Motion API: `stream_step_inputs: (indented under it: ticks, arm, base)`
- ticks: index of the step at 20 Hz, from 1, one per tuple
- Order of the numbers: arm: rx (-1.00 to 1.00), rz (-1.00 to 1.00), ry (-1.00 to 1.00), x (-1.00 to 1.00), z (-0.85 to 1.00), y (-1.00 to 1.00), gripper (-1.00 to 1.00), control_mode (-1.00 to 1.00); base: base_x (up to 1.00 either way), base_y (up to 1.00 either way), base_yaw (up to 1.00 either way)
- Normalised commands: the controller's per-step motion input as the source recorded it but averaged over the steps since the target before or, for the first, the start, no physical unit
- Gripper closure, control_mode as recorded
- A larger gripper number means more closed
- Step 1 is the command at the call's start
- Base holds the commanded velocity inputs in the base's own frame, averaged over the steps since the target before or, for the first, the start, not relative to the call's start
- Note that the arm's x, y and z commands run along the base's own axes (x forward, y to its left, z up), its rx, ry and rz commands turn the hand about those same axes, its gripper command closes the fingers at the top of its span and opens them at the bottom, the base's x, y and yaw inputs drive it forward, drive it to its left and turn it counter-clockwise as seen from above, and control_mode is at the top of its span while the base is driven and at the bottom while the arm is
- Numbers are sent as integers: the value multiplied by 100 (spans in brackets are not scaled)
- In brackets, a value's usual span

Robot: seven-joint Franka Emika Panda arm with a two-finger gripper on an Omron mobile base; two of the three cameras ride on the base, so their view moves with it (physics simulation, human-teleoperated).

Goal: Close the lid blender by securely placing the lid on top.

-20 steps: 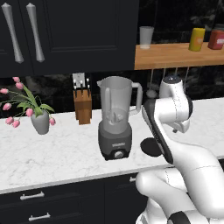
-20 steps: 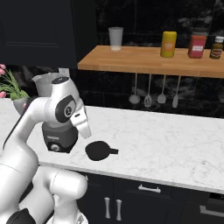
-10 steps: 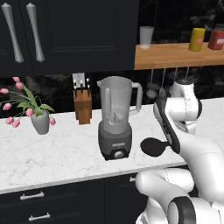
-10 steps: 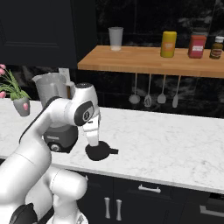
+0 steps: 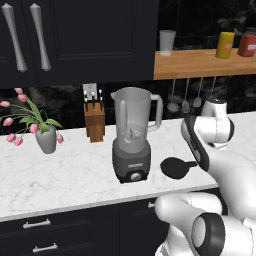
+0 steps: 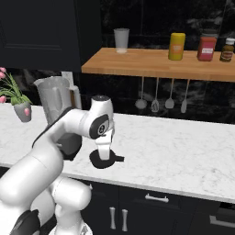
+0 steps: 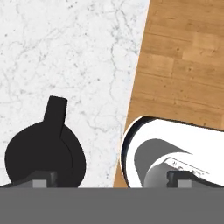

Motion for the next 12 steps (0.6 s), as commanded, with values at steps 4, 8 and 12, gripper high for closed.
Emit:
stream_step_inputs:
  ticks: [4,8,12]
  arm:
    - [0,0,0,11,-40,-2,-100,-100]
    - [0,0,0,13,-35,0,-100,-100]
    - [0,0,0,19,-28,0,-100,-100]
  base:
    - [0,0,0]
    - [0,0,0]
    - [0,0,0]
